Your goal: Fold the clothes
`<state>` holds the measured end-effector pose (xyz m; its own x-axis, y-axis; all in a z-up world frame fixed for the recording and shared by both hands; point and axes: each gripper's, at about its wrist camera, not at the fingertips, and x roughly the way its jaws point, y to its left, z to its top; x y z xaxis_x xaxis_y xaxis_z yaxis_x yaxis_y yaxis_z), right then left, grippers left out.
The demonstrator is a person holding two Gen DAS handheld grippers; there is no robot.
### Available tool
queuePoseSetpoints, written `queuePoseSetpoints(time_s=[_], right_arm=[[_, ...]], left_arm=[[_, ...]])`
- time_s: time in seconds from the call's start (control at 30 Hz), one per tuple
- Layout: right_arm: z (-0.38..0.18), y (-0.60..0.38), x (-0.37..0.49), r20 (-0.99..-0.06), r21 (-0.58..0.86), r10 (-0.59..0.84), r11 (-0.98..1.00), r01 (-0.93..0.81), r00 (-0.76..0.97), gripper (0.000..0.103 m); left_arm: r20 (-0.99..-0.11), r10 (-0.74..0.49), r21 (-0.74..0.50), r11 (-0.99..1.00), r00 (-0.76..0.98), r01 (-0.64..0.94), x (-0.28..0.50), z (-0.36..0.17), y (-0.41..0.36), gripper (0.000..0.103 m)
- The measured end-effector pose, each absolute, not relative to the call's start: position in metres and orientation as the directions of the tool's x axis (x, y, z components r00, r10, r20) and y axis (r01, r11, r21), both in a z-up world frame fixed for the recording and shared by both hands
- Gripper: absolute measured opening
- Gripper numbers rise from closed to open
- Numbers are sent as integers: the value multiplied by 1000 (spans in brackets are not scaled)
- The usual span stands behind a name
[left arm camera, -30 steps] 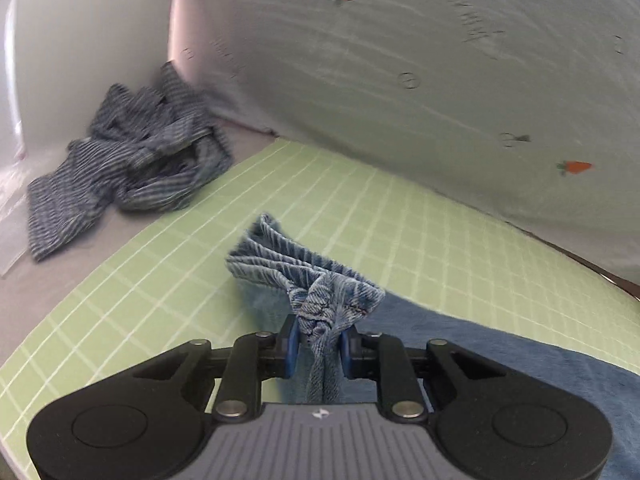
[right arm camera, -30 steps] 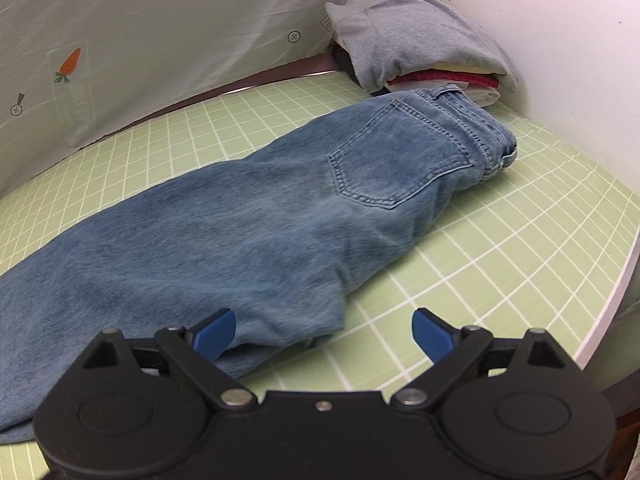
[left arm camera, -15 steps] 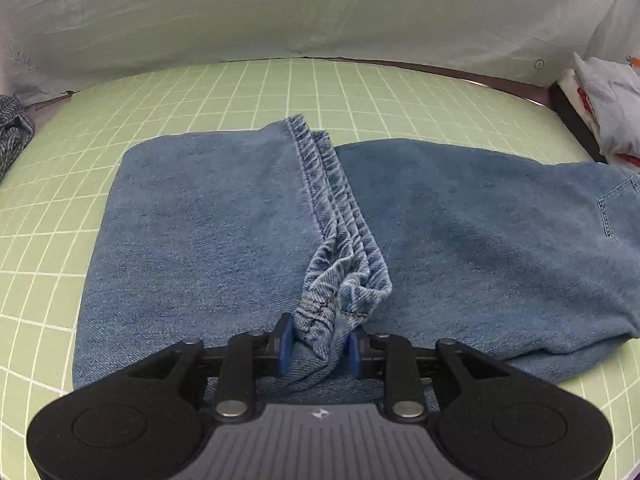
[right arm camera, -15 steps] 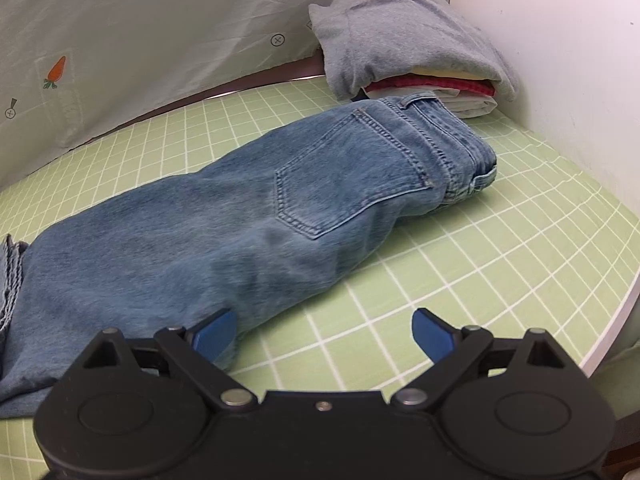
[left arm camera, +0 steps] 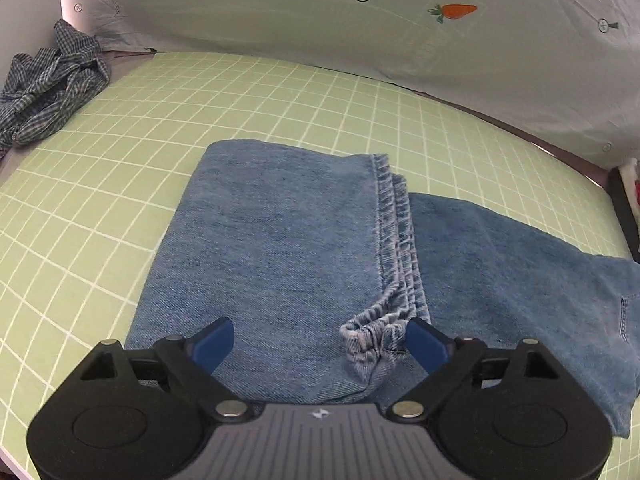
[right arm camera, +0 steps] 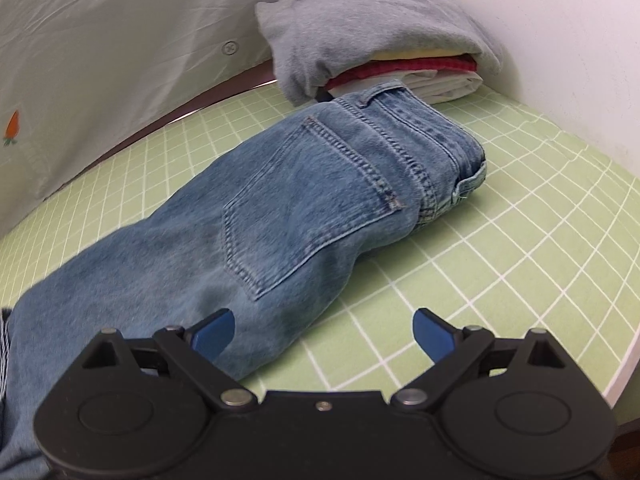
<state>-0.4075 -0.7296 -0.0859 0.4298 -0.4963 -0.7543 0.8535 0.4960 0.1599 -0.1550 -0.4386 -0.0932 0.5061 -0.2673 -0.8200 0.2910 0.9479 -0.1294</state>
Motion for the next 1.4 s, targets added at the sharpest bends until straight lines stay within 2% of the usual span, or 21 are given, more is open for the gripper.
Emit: queuePoseSetpoints(time_s=[0.3,0.47,0.77,0.9,1.0,1.07,1.1,1.17,1.27,1.4], right_arm=[[-96,-793,-414,-747,250,-522,355,901,412,97],[-99,-838,-430,-720,371,-539,233,899,437,98],[-113,-871,-431,-720,427,-532,167,889,446,102],[-115,-876,-431,-712,446,-530,165,879,461,99],[-117,-880,-431,-706,461,-528,164,872,472,84],[-118,-882,-431,-701,470,-527,164,867,480,65],[-118,-883,-431,-699,475,-527,163,865,484,60],[-117,-885,-434,-688,498,-524,163,851,503,39],[-110,-884,-440,-658,542,-520,175,822,545,30],[-88,-872,-437,-624,519,-547,243,819,558,29]], left_arm=[[-882,-167,-69,971,441,230,-128,-115,-452,102],[-901,-123,-29,974,416,225,-125,-123,-461,103],[-904,-101,-22,981,415,191,-127,-126,-463,103],[-905,-99,-31,985,415,169,-128,-127,-463,103],[-903,-99,-33,986,417,161,-128,-127,-463,103],[-902,-98,-33,987,420,159,-128,-127,-464,103],[-902,-98,-33,987,420,158,-128,-126,-464,103],[-902,-99,-33,986,420,162,-130,-126,-463,103],[-903,-100,-32,985,417,168,-129,-126,-463,103],[-912,-96,-24,983,399,181,-126,-125,-463,103]])
